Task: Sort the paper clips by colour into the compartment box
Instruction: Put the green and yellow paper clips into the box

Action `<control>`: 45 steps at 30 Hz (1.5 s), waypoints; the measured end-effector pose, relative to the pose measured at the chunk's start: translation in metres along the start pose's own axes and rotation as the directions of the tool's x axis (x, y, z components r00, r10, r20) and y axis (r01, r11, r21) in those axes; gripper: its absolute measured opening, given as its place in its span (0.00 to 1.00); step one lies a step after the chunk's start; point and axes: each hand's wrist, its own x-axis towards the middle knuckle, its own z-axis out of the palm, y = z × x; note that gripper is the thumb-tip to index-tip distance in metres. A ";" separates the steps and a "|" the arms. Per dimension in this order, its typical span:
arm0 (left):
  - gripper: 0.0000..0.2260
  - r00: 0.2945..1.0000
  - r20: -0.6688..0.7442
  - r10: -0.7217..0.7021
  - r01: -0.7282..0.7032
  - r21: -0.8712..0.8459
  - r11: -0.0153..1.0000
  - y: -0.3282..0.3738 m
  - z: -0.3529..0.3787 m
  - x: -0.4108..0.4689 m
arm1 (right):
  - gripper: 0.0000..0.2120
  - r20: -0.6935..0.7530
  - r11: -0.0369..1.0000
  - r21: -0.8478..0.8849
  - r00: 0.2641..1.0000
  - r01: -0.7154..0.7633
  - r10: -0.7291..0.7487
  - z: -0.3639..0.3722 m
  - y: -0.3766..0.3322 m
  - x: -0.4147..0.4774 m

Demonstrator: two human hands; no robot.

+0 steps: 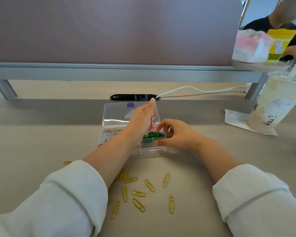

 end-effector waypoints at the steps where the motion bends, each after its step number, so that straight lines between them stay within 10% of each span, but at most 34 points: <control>1: 0.23 1.000 -0.007 0.017 -0.017 0.009 1.000 -0.001 0.000 0.000 | 0.17 0.007 1.000 -0.012 1.000 0.006 -0.005 0.000 0.000 0.000; 45: 0.12 0.990 0.072 -0.122 0.130 -0.127 0.983 0.005 -0.005 -0.003 | 0.10 -0.085 0.993 0.113 0.996 0.016 -0.006 -0.003 -0.001 0.000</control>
